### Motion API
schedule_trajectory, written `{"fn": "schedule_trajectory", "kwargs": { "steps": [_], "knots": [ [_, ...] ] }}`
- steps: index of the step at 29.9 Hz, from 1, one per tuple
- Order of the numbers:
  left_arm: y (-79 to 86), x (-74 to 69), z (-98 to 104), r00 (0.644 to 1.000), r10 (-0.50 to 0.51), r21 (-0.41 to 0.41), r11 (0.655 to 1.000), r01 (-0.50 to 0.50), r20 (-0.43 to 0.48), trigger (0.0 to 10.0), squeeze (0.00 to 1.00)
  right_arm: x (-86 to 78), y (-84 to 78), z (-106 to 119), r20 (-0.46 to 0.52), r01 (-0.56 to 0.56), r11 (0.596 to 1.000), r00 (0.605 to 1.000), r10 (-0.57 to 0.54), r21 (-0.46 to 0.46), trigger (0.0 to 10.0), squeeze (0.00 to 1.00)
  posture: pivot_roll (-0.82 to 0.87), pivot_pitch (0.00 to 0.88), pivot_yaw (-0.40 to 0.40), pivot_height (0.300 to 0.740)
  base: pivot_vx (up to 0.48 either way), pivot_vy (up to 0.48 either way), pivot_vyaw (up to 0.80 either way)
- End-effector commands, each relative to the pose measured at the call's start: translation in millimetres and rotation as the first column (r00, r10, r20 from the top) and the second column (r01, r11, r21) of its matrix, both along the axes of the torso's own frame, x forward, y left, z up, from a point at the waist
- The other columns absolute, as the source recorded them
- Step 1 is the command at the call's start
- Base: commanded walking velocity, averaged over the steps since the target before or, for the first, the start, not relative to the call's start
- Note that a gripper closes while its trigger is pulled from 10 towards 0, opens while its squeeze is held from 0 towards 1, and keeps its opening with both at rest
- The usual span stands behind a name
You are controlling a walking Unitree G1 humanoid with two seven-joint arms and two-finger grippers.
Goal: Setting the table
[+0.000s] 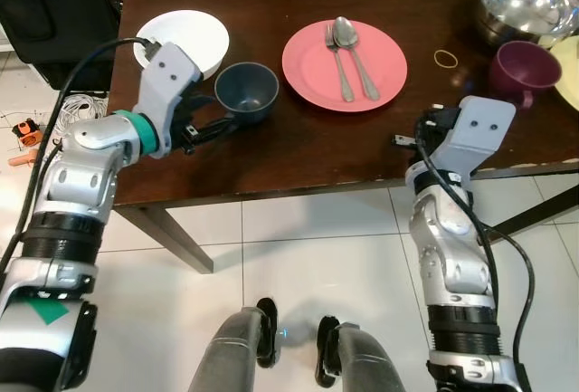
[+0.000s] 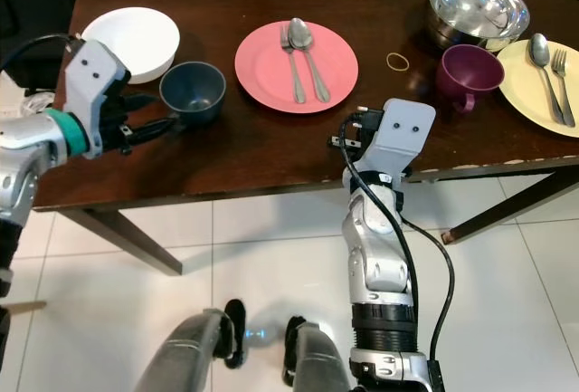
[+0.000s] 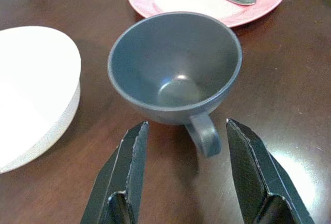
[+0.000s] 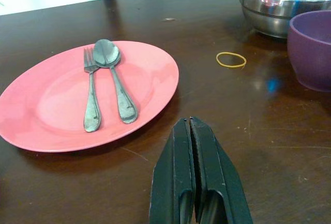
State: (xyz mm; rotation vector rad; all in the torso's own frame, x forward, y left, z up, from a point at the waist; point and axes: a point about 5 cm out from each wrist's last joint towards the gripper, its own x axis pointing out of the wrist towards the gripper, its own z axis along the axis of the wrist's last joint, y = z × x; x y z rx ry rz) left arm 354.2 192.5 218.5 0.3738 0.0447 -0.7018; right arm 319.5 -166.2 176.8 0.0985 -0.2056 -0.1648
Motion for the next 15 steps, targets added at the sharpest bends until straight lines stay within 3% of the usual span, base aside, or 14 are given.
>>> {"fn": "schedule_trajectory", "kwargs": {
  "steps": [1,6,9,11,15],
  "knots": [
    [9.2,-5.7,-2.7,1.0,-0.004,0.001,1.0,0.004,-0.002,10.0,0.0,-1.6,0.7,-6.3,-0.017,0.001,1.0,1.0,-0.001,-0.001,10.0,0.0,0.14,0.144,0.1,0.74,0.0,0.0,0.0],
    [23.3,-10.0,-8.6,1.0,-0.001,0.008,1.0,0.001,0.0,10.0,0.0,-1.9,0.7,-7.7,-0.023,-0.004,1.0,1.0,0.004,0.001,10.0,0.0,0.15,0.158,0.084,0.74,0.0,0.0,0.0],
    [22.3,-7.2,-16.6,1.0,-0.012,-0.021,1.0,0.012,-0.007,10.0,0.0,-1.1,3.1,-8.7,-0.028,-0.013,1.0,1.0,0.013,0.005,10.0,0.0,0.14,0.167,0.075,0.74,0.0,0.0,0.0],
    [1.6,-2.9,-24.7,0.996,-0.086,-0.073,0.994,0.087,0.018,10.0,0.0,0.6,6.0,-7.8,-0.029,-0.025,1.0,0.999,0.025,0.011,10.0,0.0,0.13,0.177,0.066,0.74,0.0,0.0,0.0],
    [-12.4,-0.4,-22.2,0.99,-0.135,-0.072,0.988,0.138,0.044,10.0,0.0,1.4,5.5,-5.9,-0.023,-0.027,1.0,0.999,0.028,0.01,10.0,0.0,0.12,0.185,0.067,0.74,0.0,0.0,0.0]
  ]
}}
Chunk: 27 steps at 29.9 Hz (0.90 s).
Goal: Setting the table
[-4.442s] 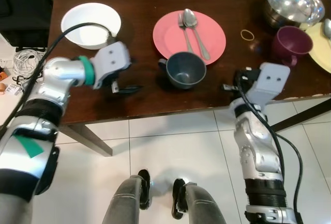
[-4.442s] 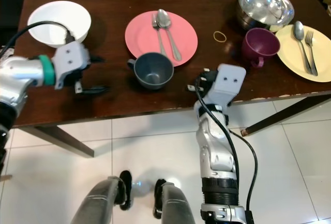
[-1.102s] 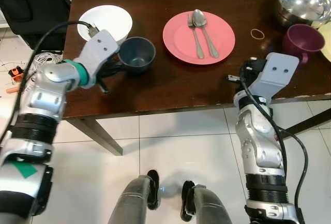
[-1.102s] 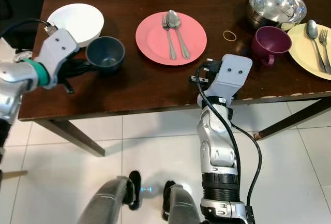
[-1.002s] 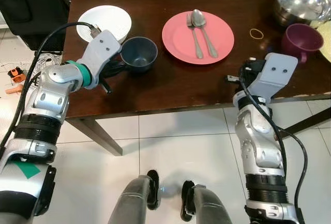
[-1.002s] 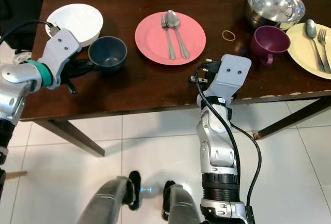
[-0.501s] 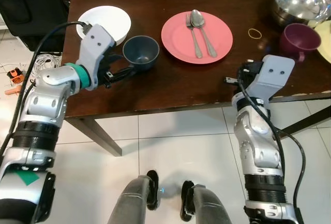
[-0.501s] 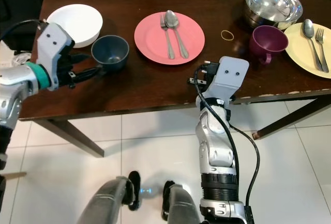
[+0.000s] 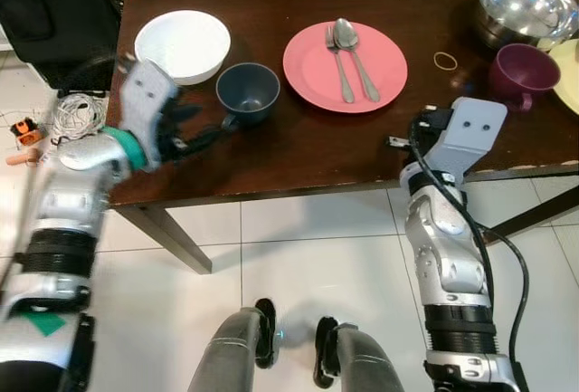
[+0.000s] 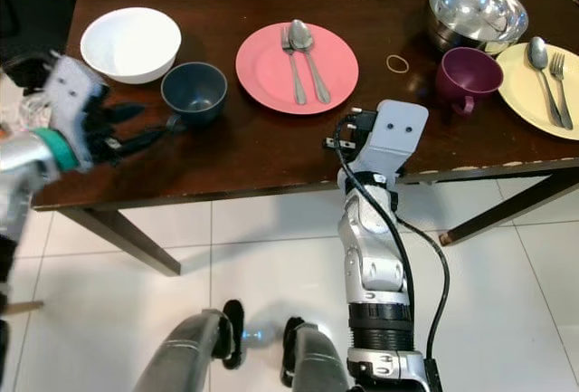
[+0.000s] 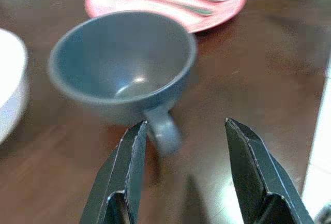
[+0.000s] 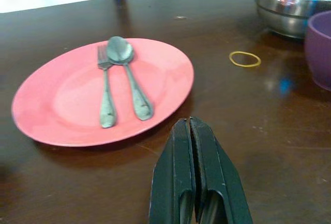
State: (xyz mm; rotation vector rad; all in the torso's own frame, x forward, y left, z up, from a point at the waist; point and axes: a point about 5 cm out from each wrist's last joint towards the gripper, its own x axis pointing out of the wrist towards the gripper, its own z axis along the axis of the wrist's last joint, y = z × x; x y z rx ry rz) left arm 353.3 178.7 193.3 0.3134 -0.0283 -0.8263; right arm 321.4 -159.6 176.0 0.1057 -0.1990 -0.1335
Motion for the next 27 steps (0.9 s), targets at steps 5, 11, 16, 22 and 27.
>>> {"fn": "schedule_trajectory", "kwargs": {
  "steps": [5,11,16,22,27],
  "knots": [
    [16.6,-2.1,16.3,0.997,-0.08,0.089,0.993,0.078,0.019,10.0,0.0,-3.8,-7.3,-5.3,-0.013,0.024,1.0,1.0,-0.024,0.005,10.0,0.0,0.12,0.196,0.071,0.74,0.0,0.0,0.0],
    [29.5,-5.5,22.3,0.993,-0.113,0.155,0.982,0.109,0.016,10.0,0.0,-5.6,-8.5,-7.0,-0.016,0.031,1.0,0.999,-0.03,0.007,10.0,0.0,0.12,0.2,0.069,0.74,0.0,0.0,0.0],
    [37.9,-1.6,21.3,0.994,-0.11,0.208,0.973,0.102,0.024,10.0,0.0,-4.5,-5.5,-7.6,-0.018,0.02,1.0,1.0,-0.02,0.01,10.0,0.0,0.13,0.204,0.064,0.74,0.0,0.0,0.0],
    [25.6,-3.4,10.2,0.994,-0.108,0.187,0.976,0.11,-0.021,10.0,0.0,-4.6,-4.7,-3.7,-0.006,0.018,1.0,1.0,-0.018,0.008,10.0,0.0,0.11,0.205,0.08,0.74,0.0,0.0,0.0],
    [19.8,-14.4,9.2,0.99,-0.13,0.144,0.98,0.138,-0.062,10.0,0.0,-7.8,-9.3,-5.6,-0.011,0.032,0.999,0.999,-0.032,0.007,10.0,0.0,0.12,0.211,0.085,0.74,0.0,0.0,0.0]
  ]
}}
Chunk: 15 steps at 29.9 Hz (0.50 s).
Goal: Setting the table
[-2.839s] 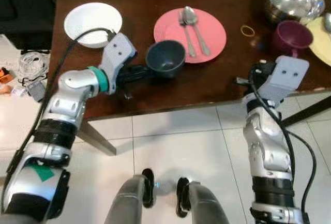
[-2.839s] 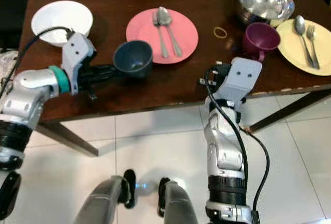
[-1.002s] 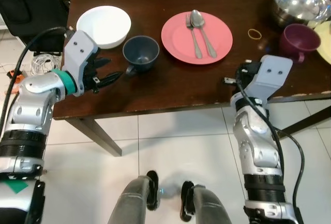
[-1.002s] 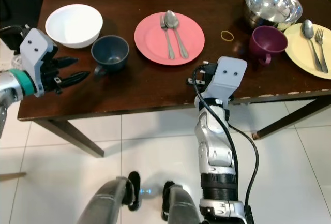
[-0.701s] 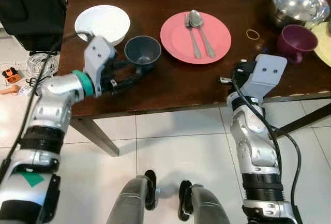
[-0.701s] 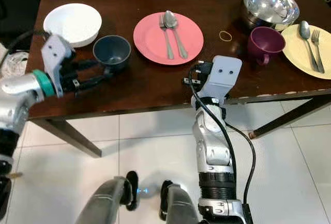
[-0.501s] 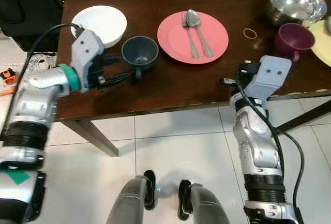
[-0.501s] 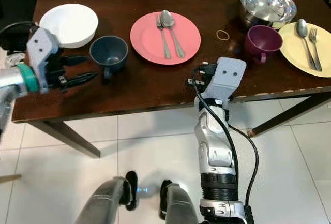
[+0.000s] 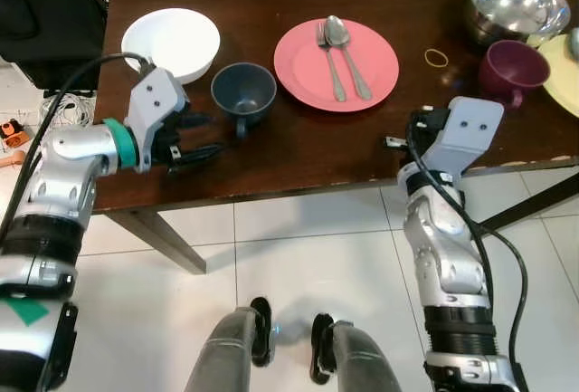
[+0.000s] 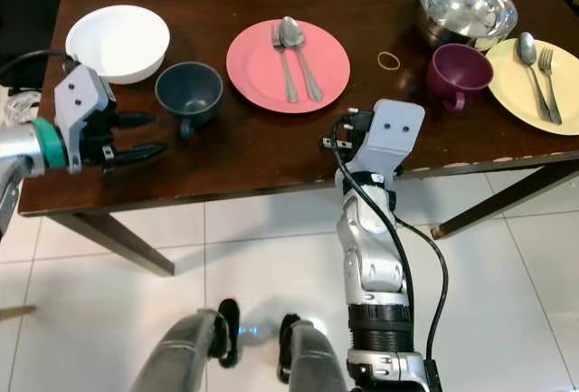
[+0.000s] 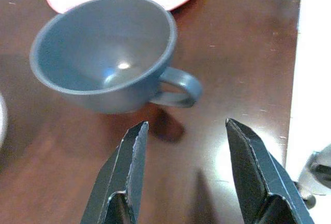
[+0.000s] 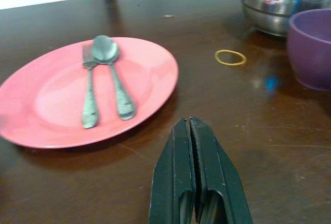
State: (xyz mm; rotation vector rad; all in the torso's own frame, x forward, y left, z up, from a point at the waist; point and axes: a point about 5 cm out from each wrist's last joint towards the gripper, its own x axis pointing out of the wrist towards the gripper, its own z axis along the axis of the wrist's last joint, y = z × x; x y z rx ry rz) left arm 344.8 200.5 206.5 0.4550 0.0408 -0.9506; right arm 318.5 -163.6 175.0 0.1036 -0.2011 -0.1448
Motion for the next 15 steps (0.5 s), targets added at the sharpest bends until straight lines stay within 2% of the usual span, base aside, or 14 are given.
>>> {"fn": "schedule_trajectory", "kwargs": {
  "steps": [1,4,5,6,9,11,12,13,14,15],
  "knots": [
    [-2.0,-5.9,-4.0,0.999,-0.015,-0.009,1.0,0.015,-0.031,10.0,0.0,-4.9,-5.3,-4.7,-0.012,0.02,1.0,1.0,-0.02,0.008,10.0,0.0,0.12,0.211,0.085,0.74,0.0,0.0,0.0],
    [-7.3,-28.5,1.1,0.998,0.052,-0.044,0.998,-0.053,-0.032,10.0,0.0,-5.0,-6.1,-6.8,-0.019,0.026,1.0,0.999,-0.026,0.009,10.0,0.0,0.14,0.213,0.084,0.74,0.0,0.0,0.0],
    [-7.3,-28.5,1.1,0.998,0.052,-0.044,0.998,-0.053,-0.032,10.0,0.0,-5.0,-6.1,-6.8,-0.019,0.026,1.0,0.999,-0.026,0.009,10.0,0.0,0.14,0.213,0.084,0.74,0.0,0.0,0.0],
    [-9.2,-34.8,2.0,0.998,0.057,-0.05,0.997,-0.058,-0.034,10.0,0.0,-3.8,-4.8,-6.6,-0.018,0.022,1.0,1.0,-0.022,0.012,10.0,0.0,0.14,0.212,0.084,0.74,0.0,0.0,0.0],
    [-12.5,-39.1,1.6,0.997,0.061,-0.07,0.995,-0.064,-0.044,10.0,0.0,-2.5,-2.7,-6.5,-0.017,0.014,1.0,1.0,-0.014,0.012,10.0,0.0,0.15,0.21,0.085,0.74,0.0,0.0,0.0],
    [-27.3,-47.5,-6.2,0.994,0.083,-0.091,0.992,-0.09,-0.071,10.0,0.0,-0.5,0.2,-6.6,-0.017,0.004,1.0,1.0,-0.003,0.012,10.0,0.0,0.15,0.201,0.089,0.74,0.0,0.0,0.0],
    [-27.3,-47.5,-6.2,0.994,0.083,-0.091,0.992,-0.09,-0.071,10.0,0.0,-0.5,0.2,-6.6,-0.017,0.004,1.0,1.0,-0.003,0.012,10.0,0.0,0.15,0.201,0.089,0.74,0.0,0.0,0.0],
    [-36.4,-47.4,-15.1,0.985,0.158,-0.08,0.983,-0.163,-0.062,10.0,0.0,0.1,1.0,-6.4,-0.016,0.002,1.0,1.0,-0.002,0.014,10.0,0.0,0.15,0.197,0.089,0.74,0.0,0.0,0.0],
    [-36.4,-47.4,-15.1,0.985,0.158,-0.08,0.983,-0.163,-0.062,10.0,0.0,0.1,1.0,-6.4,-0.016,0.002,1.0,1.0,-0.002,0.014,10.0,0.0,0.15,0.197,0.089,0.74,0.0,0.0,0.0],
    [-41.8,-47.0,-20.6,0.976,0.212,-0.07,0.974,-0.215,-0.05,10.0,0.0,0.5,1.4,-6.2,-0.015,0.002,1.0,1.0,-0.001,0.016,10.0,0.0,0.15,0.196,0.089,0.74,0.0,0.0,0.0]
  ]
}}
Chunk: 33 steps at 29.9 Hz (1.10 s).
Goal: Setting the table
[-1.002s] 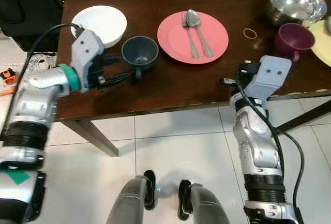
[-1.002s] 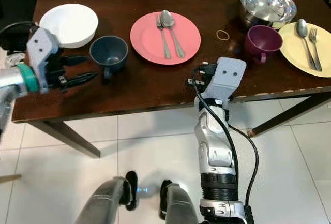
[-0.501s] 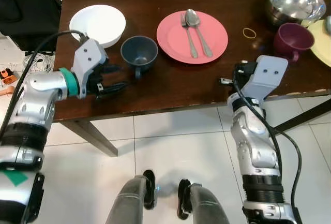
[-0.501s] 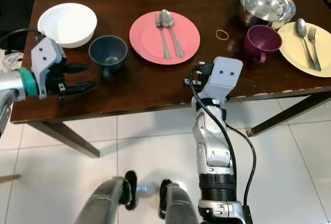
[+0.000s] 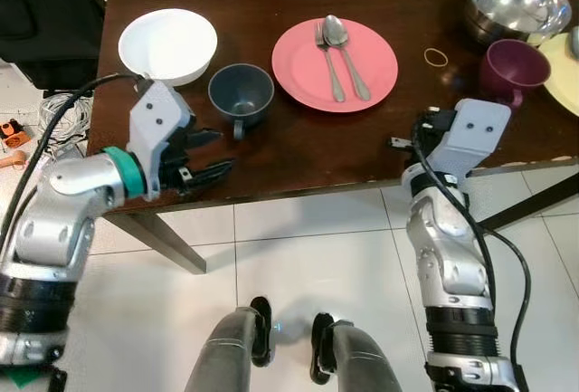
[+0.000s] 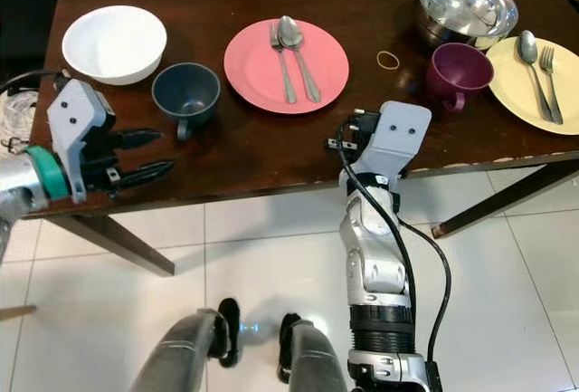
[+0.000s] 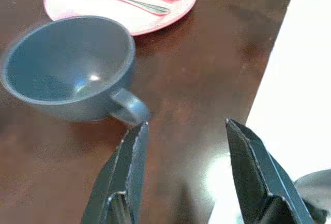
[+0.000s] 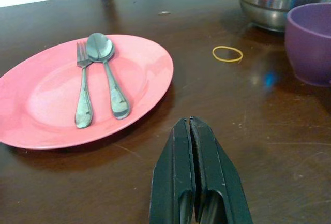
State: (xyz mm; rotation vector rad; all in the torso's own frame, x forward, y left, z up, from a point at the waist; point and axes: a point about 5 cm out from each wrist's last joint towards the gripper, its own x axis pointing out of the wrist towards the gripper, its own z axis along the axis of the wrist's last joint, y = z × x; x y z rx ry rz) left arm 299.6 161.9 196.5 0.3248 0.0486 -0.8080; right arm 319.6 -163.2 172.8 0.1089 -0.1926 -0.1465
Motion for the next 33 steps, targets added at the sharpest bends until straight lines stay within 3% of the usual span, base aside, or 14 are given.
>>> {"fn": "schedule_trajectory", "kwargs": {
  "steps": [1,2,5,7,8,10,13,17,22,26,27,30,32,33],
  "knots": [
    [-3.3,-1.8,-10.6,0.998,0.064,0.041,0.997,-0.063,-0.015,10.0,0.0,-0.7,1.1,-4.0,-0.007,0.001,1.0,1.0,-0.001,0.01,10.0,0.0,0.15,0.196,0.089,0.74,0.0,0.0,0.0],
    [-10.0,0.8,-18.6,0.989,0.148,0.036,0.988,-0.147,-0.012,10.0,0.0,-0.6,1.6,-4.6,-0.008,0.0,1.0,1.0,0.001,0.01,10.0,0.0,0.15,0.192,0.089,0.74,0.0,0.0,0.0],
    [-16.0,2.4,-24.1,0.974,0.226,0.043,0.973,-0.226,0.005,10.0,0.0,-0.7,2.1,-5.6,-0.01,-0.003,1.0,1.0,0.003,0.01,10.0,0.0,0.15,0.188,0.09,0.74,0.0,0.0,0.0],
    [-24.6,2.6,-28.8,0.925,0.38,0.032,0.924,-0.38,0.023,10.0,0.0,-1.1,3.0,-6.6,-0.012,-0.007,1.0,1.0,0.008,0.01,10.0,0.0,0.15,0.181,0.086,0.74,0.0,0.0,0.0],
    [-24.6,2.6,-28.8,0.925,0.38,0.032,0.924,-0.38,0.023,10.0,0.0,-1.1,3.0,-6.6,-0.012,-0.007,1.0,1.0,0.008,0.01,10.0,0.0,0.15,0.181,0.086,0.74,0.0,0.0,0.0],
    [-29.3,1.9,-27.3,0.877,0.477,0.004,0.879,-0.477,0.054,10.0,0.0,-0.9,3.6,-7.0,-0.013,-0.011,1.0,1.0,0.011,0.01,10.0,0.0,0.15,0.176,0.083,0.74,0.0,0.0,0.0],
    [-31.8,2.1,-27.4,0.858,0.509,-0.014,0.86,-0.509,0.063,10.0,0.0,-0.6,4.0,-7.2,-0.014,-0.014,1.0,1.0,0.014,0.01,10.0,0.0,0.15,0.176,0.083,0.74,0.0,0.0,0.0],
    [-40.5,3.6,-38.3,0.852,0.524,-0.051,0.851,-0.523,0.004,10.0,0.0,1.0,5.8,-7.3,-0.015,-0.022,1.0,1.0,0.022,0.004,10.0,0.0,0.14,0.169,0.075,0.74,0.0,0.0,0.0],
    [-45.3,18.0,-44.4,0.807,0.59,-0.108,0.801,-0.589,-0.032,10.0,0.0,2.2,6.0,-5.8,-0.008,-0.026,1.0,1.0,0.026,0.003,10.0,0.0,0.14,0.16,0.072,0.74,0.0,0.0,0.0],
    [-47.5,21.8,-44.3,0.801,0.597,-0.137,0.79,-0.598,-0.048,10.0,0.0,2.2,5.9,-5.8,-0.008,-0.028,1.0,1.0,0.028,0.002,10.0,0.0,0.14,0.16,0.072,0.74,0.0,0.0,0.0],
    [-49.3,27.5,-41.6,0.804,0.593,-0.183,0.786,-0.591,-0.049,10.0,0.0,2.8,5.6,-5.3,-0.007,-0.029,1.0,1.0,0.029,0.001,10.0,0.0,0.13,0.16,0.063,0.74,0.0,0.0,0.0],
    [-50.0,29.3,-40.9,0.805,0.591,-0.195,0.785,-0.588,-0.048,10.0,0.0,3.1,5.4,-5.2,-0.006,-0.029,1.0,1.0,0.029,0.002,10.0,0.0,0.13,0.16,0.063,0.74,0.0,0.0,0.0],
    [-53.7,32.0,-41.3,0.824,0.566,-0.193,0.805,-0.561,-0.03,10.0,0.0,3.6,6.0,-4.8,-0.006,-0.032,1.0,0.999,0.032,0.001,10.0,0.0,0.13,0.162,0.055,0.74,0.0,0.0,0.0],
    [-58.5,33.4,-42.3,0.851,0.525,-0.192,0.833,-0.519,-0.021,10.0,0.0,4.0,6.6,-4.4,-0.005,-0.034,0.999,0.999,0.034,-0.001,10.0,0.0,0.13,0.162,0.055,0.74,0.0,0.0,0.0]
  ]
}}
